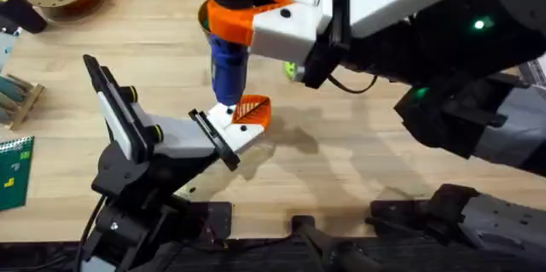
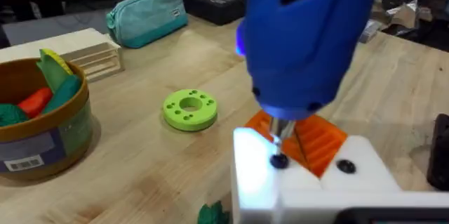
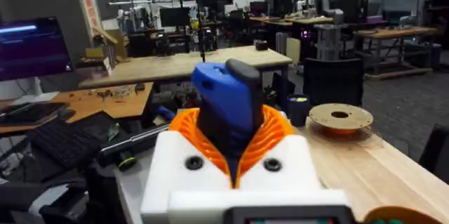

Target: Pick up the gripper from the table and insert it into the empty holder that is missing its gripper. Then pick up a screw, insert it into the mounting hole, and use the screwdriver to tighten it. Finally, clean up the table by picking up the vegetable and placing it into the bucket.

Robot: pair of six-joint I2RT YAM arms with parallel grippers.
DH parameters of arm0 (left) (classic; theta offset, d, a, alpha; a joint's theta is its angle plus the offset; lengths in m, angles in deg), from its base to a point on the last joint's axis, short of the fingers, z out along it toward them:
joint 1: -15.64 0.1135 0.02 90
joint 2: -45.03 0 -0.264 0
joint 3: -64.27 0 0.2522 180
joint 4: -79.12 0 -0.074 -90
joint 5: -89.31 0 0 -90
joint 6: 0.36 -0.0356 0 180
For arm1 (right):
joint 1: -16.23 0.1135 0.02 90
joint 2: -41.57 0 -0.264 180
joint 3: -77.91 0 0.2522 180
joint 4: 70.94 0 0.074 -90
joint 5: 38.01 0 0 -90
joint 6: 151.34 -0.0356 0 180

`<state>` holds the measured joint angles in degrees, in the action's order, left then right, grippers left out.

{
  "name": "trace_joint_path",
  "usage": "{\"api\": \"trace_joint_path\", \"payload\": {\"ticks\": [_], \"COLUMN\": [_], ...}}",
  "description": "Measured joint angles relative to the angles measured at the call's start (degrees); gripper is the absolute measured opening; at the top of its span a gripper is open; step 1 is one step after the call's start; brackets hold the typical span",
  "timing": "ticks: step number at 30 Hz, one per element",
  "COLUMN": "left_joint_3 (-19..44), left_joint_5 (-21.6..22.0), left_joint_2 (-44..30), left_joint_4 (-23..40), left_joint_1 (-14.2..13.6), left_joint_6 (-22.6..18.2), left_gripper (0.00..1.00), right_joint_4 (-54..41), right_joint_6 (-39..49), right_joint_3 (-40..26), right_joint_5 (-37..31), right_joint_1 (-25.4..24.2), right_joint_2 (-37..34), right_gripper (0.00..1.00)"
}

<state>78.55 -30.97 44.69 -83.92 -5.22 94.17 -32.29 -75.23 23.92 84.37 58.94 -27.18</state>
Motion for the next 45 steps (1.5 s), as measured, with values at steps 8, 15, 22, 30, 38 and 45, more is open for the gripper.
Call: {"api": "trace_joint_path", "payload": {"ticks": [8,15,22,30,38,45], "left_joint_3": [0.0,0.0,0.0,0.0,0.0,0.0], "left_joint_5": [0.02,0.0,0.0,-0.04,-0.11,-0.11], "left_joint_2": [0.0,0.0,0.0,-0.02,-0.02,-0.02], "left_joint_4": [0.0,0.0,0.0,0.0,0.01,0.01], "left_joint_1": [0.0,0.0,0.0,0.0,0.0,0.0], "left_joint_6": [0.0,0.0,0.0,0.0,0.0,0.0], "left_gripper": [0.005,0.005,0.005,0.004,0.005,0.005], "right_joint_4": [-0.21,-0.21,-0.66,-1.8,-1.29,1.61], "right_joint_6": [0.02,0.02,0.02,0.04,0.2,0.16], "right_joint_3": [0.0,0.0,0.0,0.0,0.0,0.0], "right_joint_5": [0.0,0.0,0.0,-0.68,-0.83,-0.81], "right_joint_1": [0.02,0.02,0.02,0.0,0.01,0.02], "right_joint_2": [0.0,0.0,0.0,0.0,0.0,0.0], "right_gripper": [0.03,0.03,0.03,0.03,0.03,0.03]}}
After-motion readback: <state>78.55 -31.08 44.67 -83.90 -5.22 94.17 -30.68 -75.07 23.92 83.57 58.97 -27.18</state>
